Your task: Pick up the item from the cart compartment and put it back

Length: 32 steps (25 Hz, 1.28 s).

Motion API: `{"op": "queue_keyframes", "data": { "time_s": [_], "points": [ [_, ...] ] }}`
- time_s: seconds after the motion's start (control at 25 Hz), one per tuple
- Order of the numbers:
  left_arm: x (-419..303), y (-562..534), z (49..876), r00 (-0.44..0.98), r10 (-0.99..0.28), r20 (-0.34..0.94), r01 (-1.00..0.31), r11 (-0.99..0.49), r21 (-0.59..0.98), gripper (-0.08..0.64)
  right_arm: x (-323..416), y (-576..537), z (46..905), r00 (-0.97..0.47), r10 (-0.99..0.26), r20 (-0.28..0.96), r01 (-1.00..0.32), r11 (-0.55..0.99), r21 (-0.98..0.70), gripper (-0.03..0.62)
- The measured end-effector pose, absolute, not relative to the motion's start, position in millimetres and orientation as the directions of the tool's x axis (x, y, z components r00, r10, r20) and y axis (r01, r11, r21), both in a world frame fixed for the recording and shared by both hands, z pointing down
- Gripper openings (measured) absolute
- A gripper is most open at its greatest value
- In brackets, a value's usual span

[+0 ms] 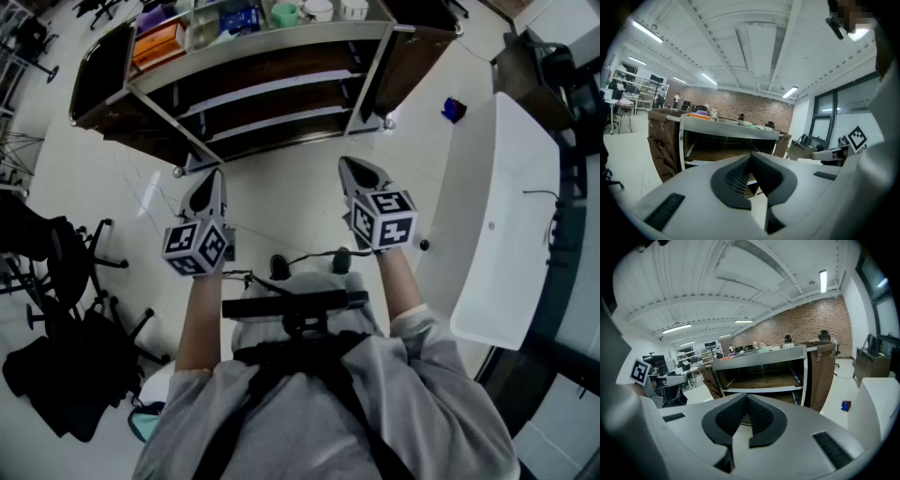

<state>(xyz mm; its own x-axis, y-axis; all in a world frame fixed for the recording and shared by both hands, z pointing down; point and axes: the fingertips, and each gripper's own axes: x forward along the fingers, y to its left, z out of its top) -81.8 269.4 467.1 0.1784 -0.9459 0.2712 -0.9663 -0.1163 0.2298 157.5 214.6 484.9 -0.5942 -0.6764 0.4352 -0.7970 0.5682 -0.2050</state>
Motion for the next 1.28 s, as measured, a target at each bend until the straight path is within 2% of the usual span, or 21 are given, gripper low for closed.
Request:
{"op": "queue_keyframes", "data": {
  "time_s": [0.2,0.68,1.04,1.28],
  "points": [
    [-108,271,459,0.195,-0.942,0.273,-0.976,-0.157,0.154,0.000,116,221,480,-0.602,-0.675,0.426,-0.789,0.585,-0.189,0.009],
    [-165,266,452,0.254,-0.936,0.242,-0.964,-0.225,0.140,0.000,45,223,472,-0.590,-0.700,0.404,-0.796,0.587,-0.146,0.009],
    [-160,223,437,0.273,-0.935,0.227,-0.960,-0.249,0.130,0.000,37,178,454,-0.602,-0.702,0.380,-0.784,0.611,-0.112,0.009],
    [-164,174,432,0.225,-0.947,0.228,-0.971,-0.201,0.127,0.000,29,114,448,-0.646,-0.674,0.358,-0.746,0.656,-0.112,0.009]
  ]
}}
